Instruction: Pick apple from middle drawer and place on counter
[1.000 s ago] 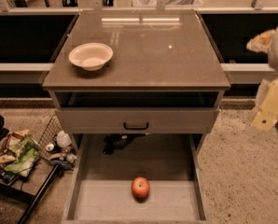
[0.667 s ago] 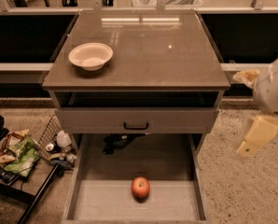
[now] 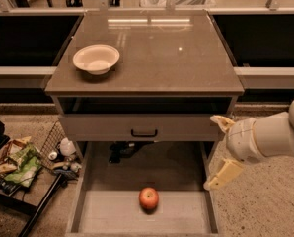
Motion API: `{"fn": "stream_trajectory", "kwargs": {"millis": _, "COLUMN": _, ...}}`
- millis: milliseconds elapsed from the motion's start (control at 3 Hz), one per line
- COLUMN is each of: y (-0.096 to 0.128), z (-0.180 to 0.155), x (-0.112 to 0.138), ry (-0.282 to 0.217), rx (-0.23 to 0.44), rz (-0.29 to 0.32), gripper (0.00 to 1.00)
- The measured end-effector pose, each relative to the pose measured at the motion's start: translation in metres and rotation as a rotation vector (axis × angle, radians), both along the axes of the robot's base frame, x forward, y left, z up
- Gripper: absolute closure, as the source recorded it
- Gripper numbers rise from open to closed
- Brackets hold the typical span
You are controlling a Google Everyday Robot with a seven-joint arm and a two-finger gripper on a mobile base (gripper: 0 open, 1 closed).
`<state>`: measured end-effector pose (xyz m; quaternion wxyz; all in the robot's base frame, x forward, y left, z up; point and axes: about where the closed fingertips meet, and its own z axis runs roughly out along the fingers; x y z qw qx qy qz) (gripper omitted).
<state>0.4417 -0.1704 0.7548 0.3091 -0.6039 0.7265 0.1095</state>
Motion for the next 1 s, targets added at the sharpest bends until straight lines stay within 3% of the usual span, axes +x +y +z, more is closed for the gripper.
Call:
{"fn": "stream_trajectory", "kwargs": {"millis": 333, "y": 0.016, "z": -0.035, "x": 0.035, "ry": -0.088, "rx": 0.101, "rz": -0.026, "gripper": 0.00}}
{"fn": "stream_trajectory", "kwargs": {"millis": 667, "y": 0.012, "z": -0.037, "x": 0.054, "ry": -0.142, "rx": 0.099, "rz": -0.066, "gripper": 0.00}}
{"fn": "stream_trajectory", "kwargs": {"millis": 1000, "y": 0.012, "z": -0.036, "x": 0.053, "ry": -0.141, "rx": 0.098, "rz": -0.066, "gripper": 0.00}}
